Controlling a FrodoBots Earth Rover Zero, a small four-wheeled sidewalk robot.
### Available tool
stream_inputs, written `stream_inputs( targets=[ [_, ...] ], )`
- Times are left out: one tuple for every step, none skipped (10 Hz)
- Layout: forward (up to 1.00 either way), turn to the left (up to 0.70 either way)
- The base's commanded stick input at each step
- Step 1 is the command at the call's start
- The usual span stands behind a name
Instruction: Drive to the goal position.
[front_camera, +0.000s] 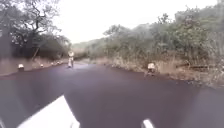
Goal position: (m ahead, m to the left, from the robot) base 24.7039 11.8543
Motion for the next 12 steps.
stream_inputs(
  targets=[
    [1.00, 0.28],
    [1.00, 0.00],
    [1.00, 0.00],
    [1.00, 0.00],
    [1.00, 0.00],
    [1.00, 0.00],
    [1.00, 0.00],
    [1.00, 0.00],
    [1.00, 0.00],
    [1.00, 0.00],
    [1.00, 0.00],
    [1.00, 0.00]
  ],
)
